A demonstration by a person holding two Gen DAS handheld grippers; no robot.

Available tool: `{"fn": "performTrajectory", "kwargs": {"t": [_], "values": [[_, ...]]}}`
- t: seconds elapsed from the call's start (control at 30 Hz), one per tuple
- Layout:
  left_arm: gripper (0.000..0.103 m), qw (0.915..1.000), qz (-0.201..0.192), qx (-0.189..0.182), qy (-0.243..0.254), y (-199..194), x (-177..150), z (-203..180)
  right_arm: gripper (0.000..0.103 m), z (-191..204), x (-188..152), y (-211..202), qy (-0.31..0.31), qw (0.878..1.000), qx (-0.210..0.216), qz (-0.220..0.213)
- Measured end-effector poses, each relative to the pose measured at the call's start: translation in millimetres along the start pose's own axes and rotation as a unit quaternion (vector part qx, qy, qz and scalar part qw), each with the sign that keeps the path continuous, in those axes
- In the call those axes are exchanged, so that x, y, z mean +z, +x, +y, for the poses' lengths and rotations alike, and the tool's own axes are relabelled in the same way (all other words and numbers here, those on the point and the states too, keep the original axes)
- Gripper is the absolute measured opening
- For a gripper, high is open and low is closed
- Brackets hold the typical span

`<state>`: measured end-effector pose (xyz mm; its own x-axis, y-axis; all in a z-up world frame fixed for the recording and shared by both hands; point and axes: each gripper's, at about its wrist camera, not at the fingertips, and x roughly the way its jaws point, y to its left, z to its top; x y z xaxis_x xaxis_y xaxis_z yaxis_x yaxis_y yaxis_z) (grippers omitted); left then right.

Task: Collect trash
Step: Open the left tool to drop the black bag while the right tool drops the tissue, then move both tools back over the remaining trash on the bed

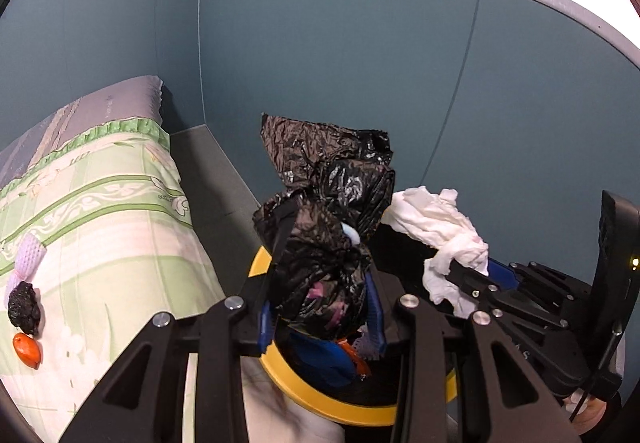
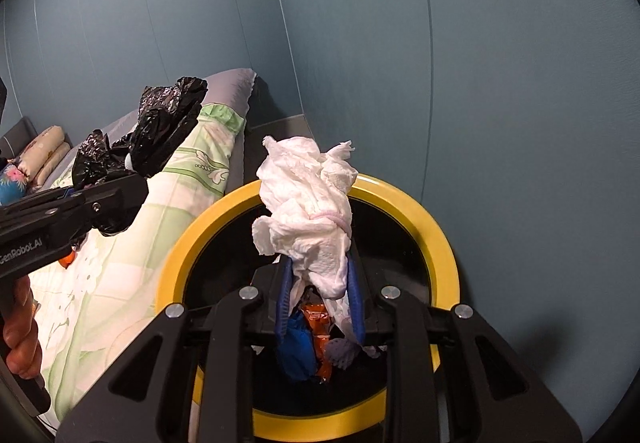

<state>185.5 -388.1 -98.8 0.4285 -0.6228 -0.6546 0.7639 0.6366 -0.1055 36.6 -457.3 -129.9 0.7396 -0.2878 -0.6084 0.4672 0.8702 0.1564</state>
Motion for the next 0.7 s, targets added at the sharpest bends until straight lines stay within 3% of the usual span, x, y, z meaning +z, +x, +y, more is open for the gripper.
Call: {"fn": "performTrajectory", "kwargs": {"t": [0.1,0.17,0.23,0.37,0.7], "values": [[0.037,0.9999,0.007,-0.006,-0.01,4.6,-1.4,-0.1,0.029,-2.6,-0.5,4.6,0.006,1.0,-0.002,0.006],[0.045,0.9998,0.008,-0.01,-0.015,5.4,-2.6,0.3,0.036,-3.7,0.9,7.5,0.01,1.0,-0.002,0.007],[0.061,0.9998,0.005,-0.01,-0.019,4.5,-3.9,1.5,0.048,-4.5,1.2,8.1,0.012,1.0,-0.002,0.006],[0.074,0.9995,-0.005,-0.011,-0.028,0.3,-3.4,4.4,0.052,-5.1,3.0,4.5,0.015,1.0,-0.005,0.002],[0.083,0.9982,-0.035,0.002,-0.05,-25.4,3.1,27.9,0.058,7.3,11.9,-12.1,0.01,1.0,-0.012,-0.022]]}}
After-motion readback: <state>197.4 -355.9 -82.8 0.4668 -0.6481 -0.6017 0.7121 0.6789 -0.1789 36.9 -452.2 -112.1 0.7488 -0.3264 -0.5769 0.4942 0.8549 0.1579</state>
